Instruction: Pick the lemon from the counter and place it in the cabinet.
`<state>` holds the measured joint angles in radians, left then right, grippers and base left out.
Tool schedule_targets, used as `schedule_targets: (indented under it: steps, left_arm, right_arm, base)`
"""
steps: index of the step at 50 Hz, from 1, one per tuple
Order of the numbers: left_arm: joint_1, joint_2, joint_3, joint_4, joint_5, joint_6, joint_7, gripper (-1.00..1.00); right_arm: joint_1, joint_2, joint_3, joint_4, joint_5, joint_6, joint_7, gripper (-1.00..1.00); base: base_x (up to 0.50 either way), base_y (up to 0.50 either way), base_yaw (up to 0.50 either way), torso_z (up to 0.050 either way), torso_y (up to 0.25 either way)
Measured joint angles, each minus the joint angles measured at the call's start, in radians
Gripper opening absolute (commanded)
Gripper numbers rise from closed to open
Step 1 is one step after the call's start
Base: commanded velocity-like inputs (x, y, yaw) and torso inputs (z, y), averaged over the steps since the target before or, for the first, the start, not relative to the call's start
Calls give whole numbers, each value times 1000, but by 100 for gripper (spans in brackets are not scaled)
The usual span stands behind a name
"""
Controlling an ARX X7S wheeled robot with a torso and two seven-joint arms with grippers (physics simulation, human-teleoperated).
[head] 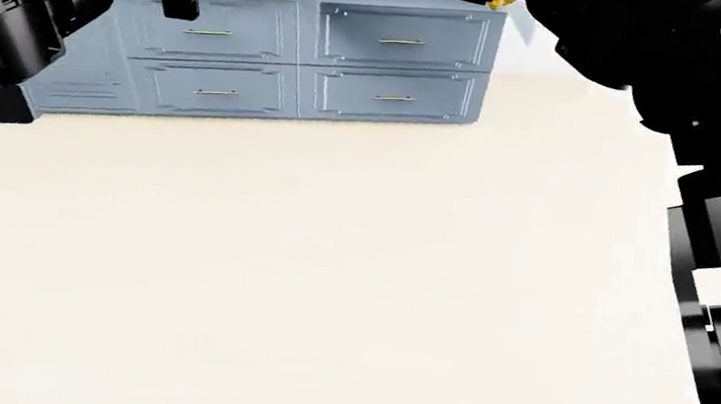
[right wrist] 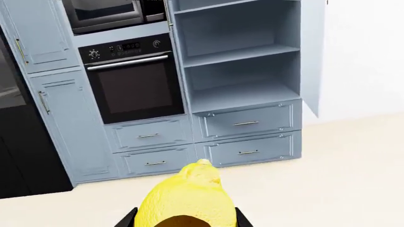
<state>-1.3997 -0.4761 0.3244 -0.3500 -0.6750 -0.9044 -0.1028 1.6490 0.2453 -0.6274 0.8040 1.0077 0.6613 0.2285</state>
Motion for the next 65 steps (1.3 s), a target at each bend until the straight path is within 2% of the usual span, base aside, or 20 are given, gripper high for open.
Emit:
schedule_targets:
  steps: [19, 40, 65]
  left_arm:
    - [1, -1, 0, 2, -4, -1, -2, 100]
    - [2, -2, 1, 2, -6, 0, -4, 100]
    - [-1, -2, 2, -3, -9, 3, -5, 100]
  right_arm:
    - [-4, 3, 0, -8, 3, 2, 8, -100]
    - [7, -10, -1, 33, -8, -13, 15, -100]
    - [22, -23, 1, 78, -7, -7, 19, -100]
  base:
    - [0, 0, 500, 0, 0]
    - [9, 0, 0, 0, 0]
    - [488, -14, 0, 0, 1]
